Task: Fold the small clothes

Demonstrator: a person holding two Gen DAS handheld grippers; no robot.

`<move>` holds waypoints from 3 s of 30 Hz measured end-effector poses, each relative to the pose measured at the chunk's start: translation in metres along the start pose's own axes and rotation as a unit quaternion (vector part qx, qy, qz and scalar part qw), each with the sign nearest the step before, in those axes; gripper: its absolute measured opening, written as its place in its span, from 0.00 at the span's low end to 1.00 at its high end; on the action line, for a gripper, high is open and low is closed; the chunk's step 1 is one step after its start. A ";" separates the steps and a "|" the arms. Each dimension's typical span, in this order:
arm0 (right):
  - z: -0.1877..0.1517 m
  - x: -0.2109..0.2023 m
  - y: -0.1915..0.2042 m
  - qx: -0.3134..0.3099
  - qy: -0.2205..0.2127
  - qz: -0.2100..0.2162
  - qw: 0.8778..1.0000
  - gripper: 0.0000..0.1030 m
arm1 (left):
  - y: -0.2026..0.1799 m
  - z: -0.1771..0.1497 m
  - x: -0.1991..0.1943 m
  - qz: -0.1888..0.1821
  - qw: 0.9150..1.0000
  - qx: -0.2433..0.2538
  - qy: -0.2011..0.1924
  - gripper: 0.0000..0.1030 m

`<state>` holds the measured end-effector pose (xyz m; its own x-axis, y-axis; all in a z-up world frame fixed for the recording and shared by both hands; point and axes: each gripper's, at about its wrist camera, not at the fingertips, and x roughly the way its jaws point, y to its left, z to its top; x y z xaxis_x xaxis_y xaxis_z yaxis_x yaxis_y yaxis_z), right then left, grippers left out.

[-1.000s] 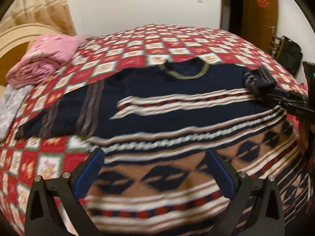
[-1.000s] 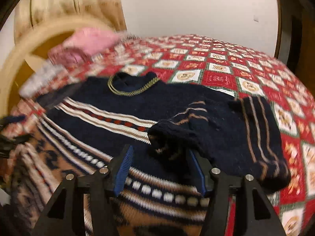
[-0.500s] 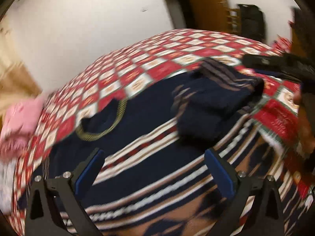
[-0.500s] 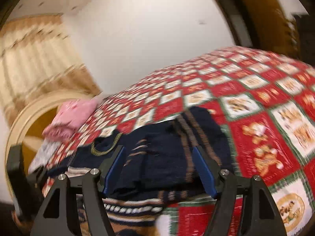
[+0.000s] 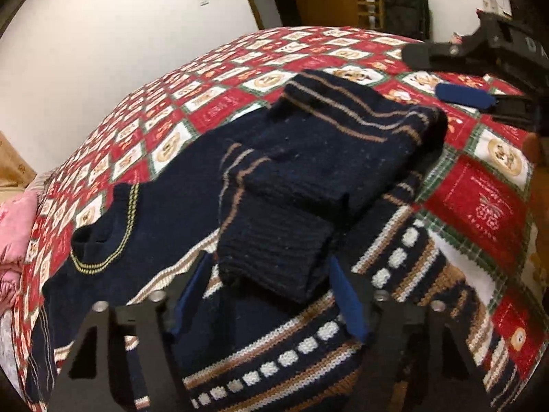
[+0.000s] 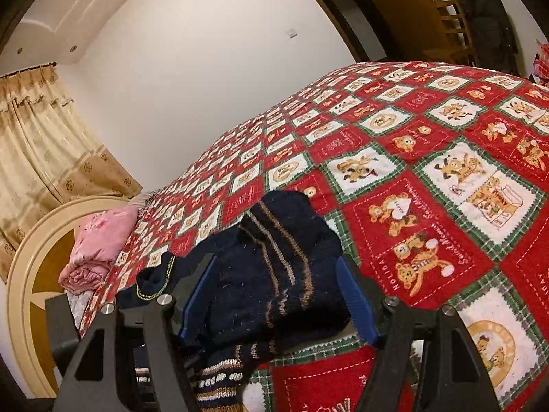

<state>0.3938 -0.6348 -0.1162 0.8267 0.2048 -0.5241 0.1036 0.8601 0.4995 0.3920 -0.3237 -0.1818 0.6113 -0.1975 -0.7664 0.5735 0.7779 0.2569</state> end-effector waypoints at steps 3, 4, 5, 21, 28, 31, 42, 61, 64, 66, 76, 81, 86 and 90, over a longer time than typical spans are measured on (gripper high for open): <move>-0.004 0.003 0.003 -0.008 0.004 -0.003 1.000 0.69 | 0.001 0.005 0.002 -0.010 1.000 0.005 0.004 0.31; -0.005 0.003 0.004 -0.011 0.005 -0.003 1.000 0.69 | 0.006 0.007 0.002 -0.018 1.000 -0.003 0.007 0.20; -0.005 0.003 0.005 -0.014 0.004 -0.004 1.000 0.69 | 0.013 0.009 0.001 -0.028 0.999 -0.020 0.007 0.15; -0.008 -0.004 0.024 -0.070 -0.025 -0.012 0.997 0.69 | 0.167 -0.034 -0.012 -0.166 0.907 -0.388 -0.006 0.08; -0.015 0.002 0.032 -0.095 -0.016 -0.017 0.995 0.69 | 0.213 -0.084 0.001 -0.259 0.810 -0.526 0.021 0.08; -0.020 0.004 0.035 -0.104 -0.014 -0.022 0.994 0.69 | 0.227 -0.115 0.010 -0.293 0.739 -0.606 0.026 0.08; -0.028 0.013 0.047 -0.142 0.001 -0.025 0.990 0.69 | 0.237 -0.141 0.024 -0.278 0.713 -0.642 0.047 0.08; -0.037 0.021 0.055 -0.164 0.020 -0.032 0.986 0.69 | 0.278 -0.159 0.028 -0.289 0.656 -0.696 0.052 0.66; -0.037 0.021 0.055 -0.164 0.020 -0.032 0.986 0.69 | 0.277 -0.139 0.017 -0.221 0.727 -0.649 0.043 0.76; -0.037 0.021 0.054 -0.161 0.021 -0.034 0.986 0.69 | 0.270 -0.117 0.015 -0.173 0.782 -0.597 0.038 0.76; -0.028 0.013 0.043 -0.133 -0.003 -0.051 0.990 0.69 | 0.232 -0.083 0.045 -0.142 0.865 -0.479 0.049 0.10; -0.020 0.011 0.030 -0.105 -0.012 -0.071 0.992 0.69 | 0.237 -0.084 0.028 -0.129 0.873 -0.469 0.029 0.08; -0.021 0.015 0.030 -0.111 -0.005 -0.075 0.991 0.69 | 0.249 -0.085 0.015 -0.129 0.876 -0.464 0.021 0.08; -0.024 0.013 0.037 -0.129 -0.009 -0.071 0.989 0.69 | 0.256 -0.087 0.017 -0.111 0.878 -0.466 0.023 0.08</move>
<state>0.3949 -0.5889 -0.1209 0.8238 0.0677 -0.5629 0.0758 0.9708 0.2277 0.5011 -0.0760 -0.1802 0.5055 -0.3987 -0.7651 -0.0315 0.8777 -0.4782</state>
